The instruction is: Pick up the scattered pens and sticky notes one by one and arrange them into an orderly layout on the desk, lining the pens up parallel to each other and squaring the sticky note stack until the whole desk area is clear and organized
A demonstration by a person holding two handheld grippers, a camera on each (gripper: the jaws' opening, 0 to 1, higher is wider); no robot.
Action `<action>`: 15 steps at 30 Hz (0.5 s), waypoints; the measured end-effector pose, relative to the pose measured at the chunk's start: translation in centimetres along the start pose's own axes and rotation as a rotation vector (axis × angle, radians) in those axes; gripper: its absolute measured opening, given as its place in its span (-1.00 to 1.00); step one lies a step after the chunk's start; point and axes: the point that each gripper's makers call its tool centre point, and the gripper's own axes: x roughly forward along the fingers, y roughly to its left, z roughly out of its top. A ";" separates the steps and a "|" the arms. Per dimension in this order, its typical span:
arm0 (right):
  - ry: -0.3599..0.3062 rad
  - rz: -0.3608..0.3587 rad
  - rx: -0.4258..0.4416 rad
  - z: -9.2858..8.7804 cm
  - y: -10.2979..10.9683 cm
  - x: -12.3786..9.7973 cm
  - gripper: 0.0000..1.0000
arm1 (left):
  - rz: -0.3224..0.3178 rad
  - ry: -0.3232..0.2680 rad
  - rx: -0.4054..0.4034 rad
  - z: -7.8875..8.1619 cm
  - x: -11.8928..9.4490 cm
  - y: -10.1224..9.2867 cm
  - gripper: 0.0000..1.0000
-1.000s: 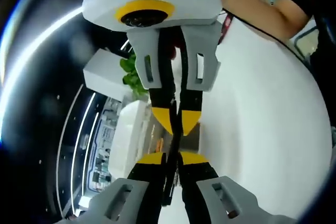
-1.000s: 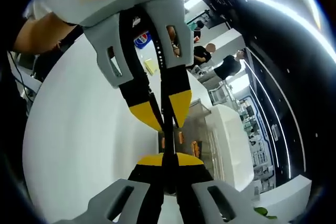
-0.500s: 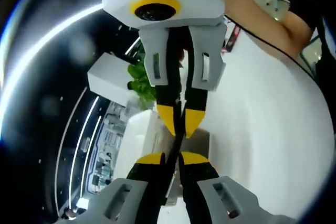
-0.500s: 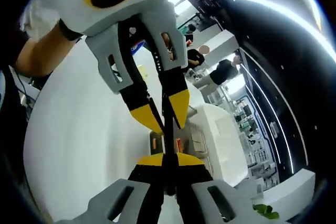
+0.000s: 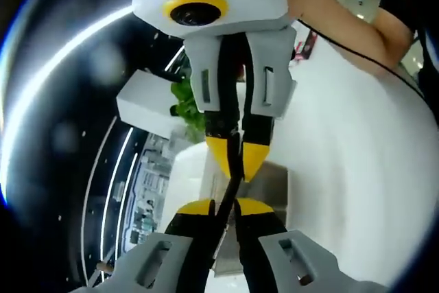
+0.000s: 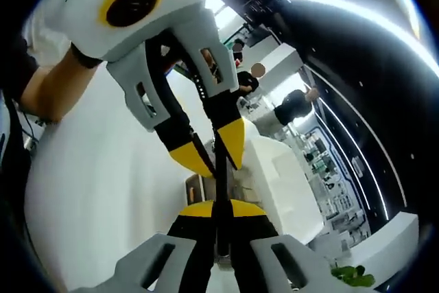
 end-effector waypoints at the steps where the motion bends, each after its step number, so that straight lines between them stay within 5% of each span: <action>1: -0.005 -0.008 0.000 0.1 -0.2 0.0 -0.84 | 0.011 0.000 0.006 0.1 0.0 0.2 -0.75; 15: -0.023 -0.160 -0.086 0.5 -2.9 1.4 -0.83 | 0.163 -0.003 0.094 -0.7 1.6 2.2 -0.77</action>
